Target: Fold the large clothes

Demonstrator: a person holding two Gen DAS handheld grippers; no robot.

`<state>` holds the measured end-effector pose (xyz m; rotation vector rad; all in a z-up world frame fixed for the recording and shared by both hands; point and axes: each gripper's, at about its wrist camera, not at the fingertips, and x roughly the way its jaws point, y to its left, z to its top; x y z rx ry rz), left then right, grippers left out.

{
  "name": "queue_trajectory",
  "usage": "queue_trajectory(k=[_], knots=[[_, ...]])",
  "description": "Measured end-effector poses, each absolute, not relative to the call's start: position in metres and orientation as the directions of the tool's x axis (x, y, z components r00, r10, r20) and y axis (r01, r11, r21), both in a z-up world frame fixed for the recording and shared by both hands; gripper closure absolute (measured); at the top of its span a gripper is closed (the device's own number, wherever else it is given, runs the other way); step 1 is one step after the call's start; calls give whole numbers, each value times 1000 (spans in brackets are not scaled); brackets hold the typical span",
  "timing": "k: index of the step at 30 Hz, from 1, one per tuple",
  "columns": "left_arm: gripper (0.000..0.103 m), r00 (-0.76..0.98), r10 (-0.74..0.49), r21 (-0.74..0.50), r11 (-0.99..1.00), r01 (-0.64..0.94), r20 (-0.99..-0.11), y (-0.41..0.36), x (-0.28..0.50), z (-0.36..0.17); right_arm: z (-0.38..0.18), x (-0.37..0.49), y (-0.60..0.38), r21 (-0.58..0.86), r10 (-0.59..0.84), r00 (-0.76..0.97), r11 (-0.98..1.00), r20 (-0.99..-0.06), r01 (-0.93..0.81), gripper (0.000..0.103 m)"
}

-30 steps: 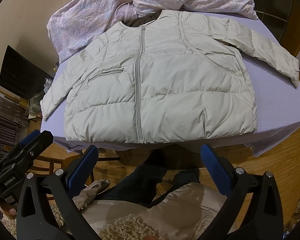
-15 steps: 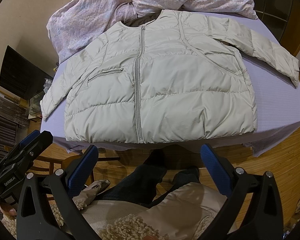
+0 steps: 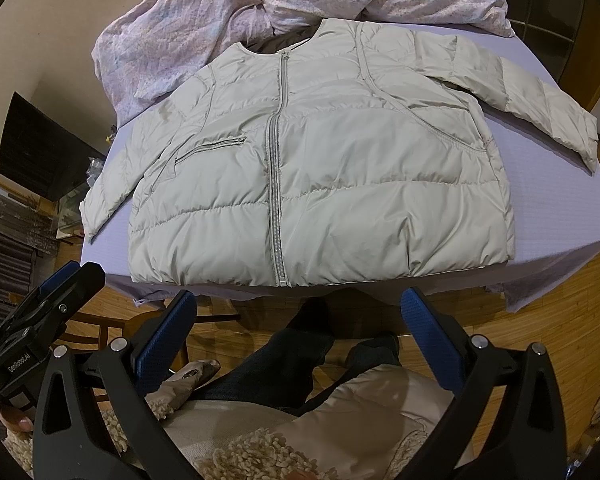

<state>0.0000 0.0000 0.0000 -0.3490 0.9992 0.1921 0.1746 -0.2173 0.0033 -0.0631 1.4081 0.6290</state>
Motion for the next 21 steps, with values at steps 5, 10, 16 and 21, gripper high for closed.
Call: queue_trajectory(k=[5, 10, 16, 21], knots=[[2, 530, -1, -199, 928, -316, -848, 0, 0, 0, 3, 175, -217, 321, 371, 28, 837, -928, -443, 1], [2, 530, -1, -198, 928, -316, -848, 0, 0, 0, 3, 175, -218, 321, 371, 28, 837, -928, -443, 1], [2, 530, -1, -198, 928, -316, -848, 0, 0, 0, 2, 175, -218, 322, 371, 28, 837, -928, -442, 1], [2, 530, -1, -198, 928, -316, -848, 0, 0, 0, 2, 176, -218, 321, 371, 27, 837, -928, -443, 1]])
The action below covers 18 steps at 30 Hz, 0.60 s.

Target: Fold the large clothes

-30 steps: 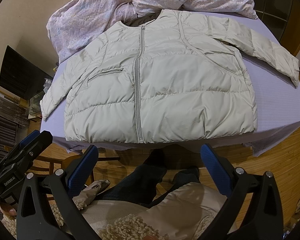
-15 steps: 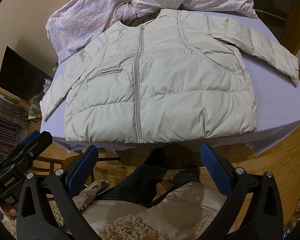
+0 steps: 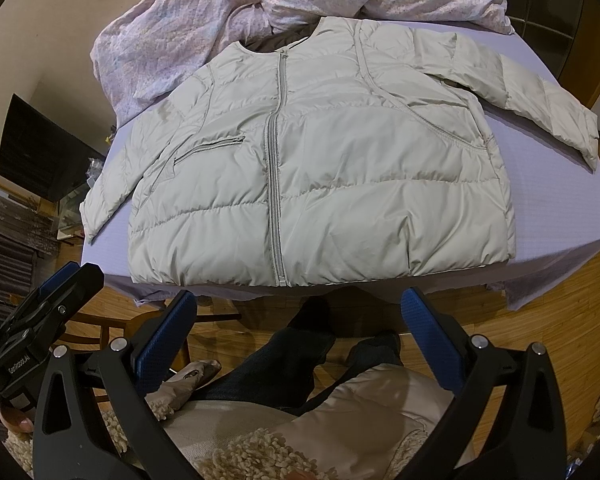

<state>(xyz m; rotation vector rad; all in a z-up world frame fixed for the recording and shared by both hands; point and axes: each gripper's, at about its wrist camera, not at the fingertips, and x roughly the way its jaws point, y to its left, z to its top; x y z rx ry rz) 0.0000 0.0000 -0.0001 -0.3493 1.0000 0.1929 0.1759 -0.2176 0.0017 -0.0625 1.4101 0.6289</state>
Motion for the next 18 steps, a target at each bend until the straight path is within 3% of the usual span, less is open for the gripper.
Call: queue_trajectory(k=[18], knots=[[2, 506, -19, -206, 926, -317, -863, 6, 6, -5, -11, 192, -219, 352, 377, -16, 848, -926, -398, 1]])
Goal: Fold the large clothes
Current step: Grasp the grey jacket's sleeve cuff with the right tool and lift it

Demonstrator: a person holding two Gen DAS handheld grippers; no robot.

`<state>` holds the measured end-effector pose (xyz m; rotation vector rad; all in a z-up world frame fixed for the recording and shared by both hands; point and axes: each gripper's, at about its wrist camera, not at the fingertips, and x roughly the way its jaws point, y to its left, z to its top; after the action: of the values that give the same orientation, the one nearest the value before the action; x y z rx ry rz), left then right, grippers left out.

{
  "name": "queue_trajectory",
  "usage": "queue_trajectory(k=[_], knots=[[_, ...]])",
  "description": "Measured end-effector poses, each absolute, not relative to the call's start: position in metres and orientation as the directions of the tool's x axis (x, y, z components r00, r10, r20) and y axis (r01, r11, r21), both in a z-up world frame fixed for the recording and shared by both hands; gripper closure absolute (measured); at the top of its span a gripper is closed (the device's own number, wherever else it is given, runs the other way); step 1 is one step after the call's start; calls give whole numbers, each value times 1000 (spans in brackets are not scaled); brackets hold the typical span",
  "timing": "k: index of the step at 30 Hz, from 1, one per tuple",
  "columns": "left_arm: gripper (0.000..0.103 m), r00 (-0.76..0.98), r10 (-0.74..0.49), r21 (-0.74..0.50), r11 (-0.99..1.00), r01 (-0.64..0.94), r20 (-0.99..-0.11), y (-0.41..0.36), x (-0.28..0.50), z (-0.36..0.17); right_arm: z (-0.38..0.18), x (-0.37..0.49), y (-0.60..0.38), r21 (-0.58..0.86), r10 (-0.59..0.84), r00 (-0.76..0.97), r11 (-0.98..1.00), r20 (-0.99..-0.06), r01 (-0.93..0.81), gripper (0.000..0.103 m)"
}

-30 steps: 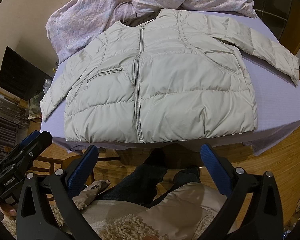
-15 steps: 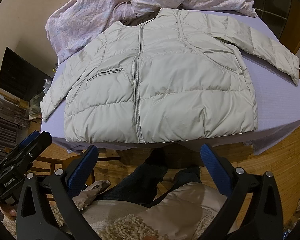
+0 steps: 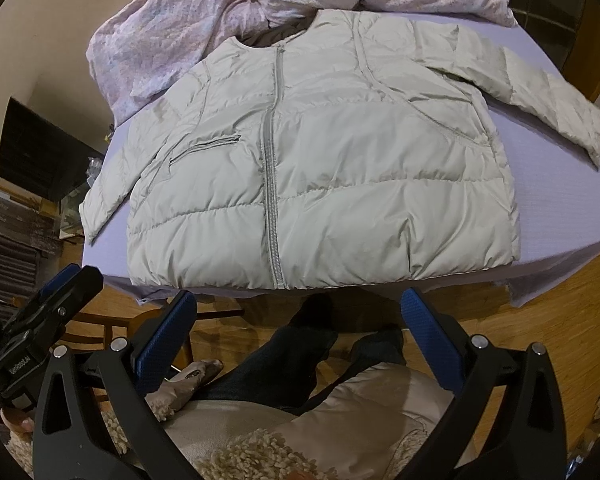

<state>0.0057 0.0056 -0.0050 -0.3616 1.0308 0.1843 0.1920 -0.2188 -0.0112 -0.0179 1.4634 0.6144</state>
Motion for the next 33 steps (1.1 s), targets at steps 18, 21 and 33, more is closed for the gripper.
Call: queue_trajectory(k=[18, 21, 33], knots=[[2, 455, -110, -260, 923, -282, -884, 2, 33, -19, -92, 360, -401, 414, 372, 188, 856, -909, 310, 8], [2, 457, -123, -268, 926, -268, -881, 1, 37, -18, -108, 377, -449, 471, 393, 259, 748, -882, 468, 15], [2, 431, -88, -234, 925, -299, -898, 8, 56, -18, -168, 408, -544, 574, 406, 426, 385, -809, 723, 34]])
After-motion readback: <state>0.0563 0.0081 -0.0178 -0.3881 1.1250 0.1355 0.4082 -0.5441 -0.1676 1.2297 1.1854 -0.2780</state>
